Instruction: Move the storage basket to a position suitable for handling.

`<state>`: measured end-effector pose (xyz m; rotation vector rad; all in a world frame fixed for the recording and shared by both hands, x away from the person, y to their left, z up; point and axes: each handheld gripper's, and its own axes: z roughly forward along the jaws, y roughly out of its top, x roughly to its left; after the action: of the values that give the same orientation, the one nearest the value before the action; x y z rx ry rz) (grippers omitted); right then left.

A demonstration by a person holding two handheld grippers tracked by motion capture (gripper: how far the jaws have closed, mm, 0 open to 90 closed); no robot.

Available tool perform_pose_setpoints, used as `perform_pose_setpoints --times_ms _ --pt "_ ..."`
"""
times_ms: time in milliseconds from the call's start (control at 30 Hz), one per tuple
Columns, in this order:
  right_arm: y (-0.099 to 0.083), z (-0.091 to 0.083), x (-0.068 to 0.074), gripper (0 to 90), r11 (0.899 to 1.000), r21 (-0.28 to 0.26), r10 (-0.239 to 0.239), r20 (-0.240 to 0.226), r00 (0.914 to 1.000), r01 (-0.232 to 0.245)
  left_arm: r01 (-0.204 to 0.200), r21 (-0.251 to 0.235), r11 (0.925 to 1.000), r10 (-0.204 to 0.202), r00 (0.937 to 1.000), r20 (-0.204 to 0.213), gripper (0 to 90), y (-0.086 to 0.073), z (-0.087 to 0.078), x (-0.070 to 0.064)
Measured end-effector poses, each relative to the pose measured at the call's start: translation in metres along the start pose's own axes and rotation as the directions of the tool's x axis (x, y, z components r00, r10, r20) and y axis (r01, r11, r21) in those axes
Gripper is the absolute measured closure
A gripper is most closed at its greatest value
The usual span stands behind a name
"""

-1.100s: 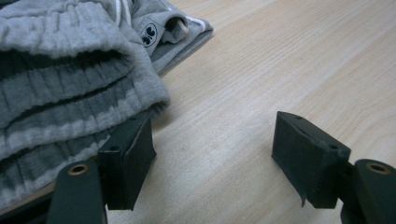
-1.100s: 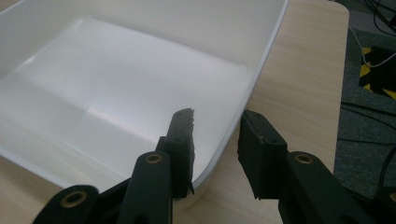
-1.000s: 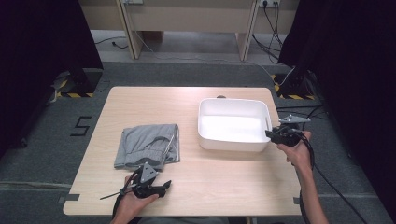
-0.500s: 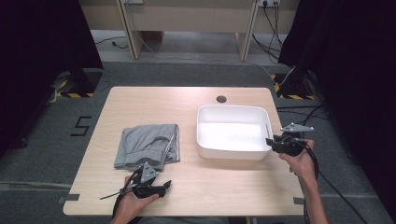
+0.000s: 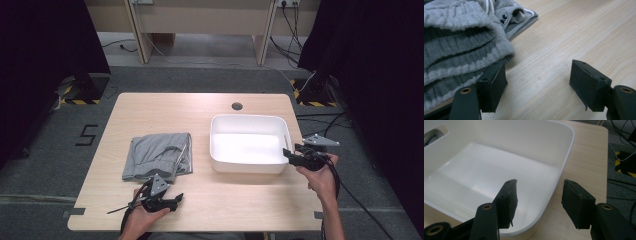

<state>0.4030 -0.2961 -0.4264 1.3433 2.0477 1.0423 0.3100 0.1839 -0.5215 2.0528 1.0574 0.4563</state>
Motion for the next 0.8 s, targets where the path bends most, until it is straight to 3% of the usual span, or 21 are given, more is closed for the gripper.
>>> perform_pose_setpoints --times_ms 133,333,500,800 --pt "0.007 -0.005 0.012 42.6 0.999 -0.046 0.017 -0.032 0.9993 -0.018 0.0 0.0 1.0 0.0 1.0 0.0 28.0 0.0 0.0 0.0" --pt "0.011 0.005 0.038 40.4 0.998 -0.057 0.021 -0.111 0.9937 -0.027 0.0 0.0 1.0 0.0 1.0 0.0 28.1 0.0 0.0 0.0" --pt "0.012 0.014 0.063 39.4 0.999 -0.053 -0.007 -0.158 0.9875 -0.001 0.0 0.0 1.0 0.0 1.0 0.0 28.0 0.0 0.0 0.0" --pt "0.016 0.015 0.099 38.2 0.997 -0.067 -0.042 -0.233 0.9717 0.027 -0.006 0.003 1.0 0.006 1.0 0.005 28.0 0.0 -0.001 0.0"
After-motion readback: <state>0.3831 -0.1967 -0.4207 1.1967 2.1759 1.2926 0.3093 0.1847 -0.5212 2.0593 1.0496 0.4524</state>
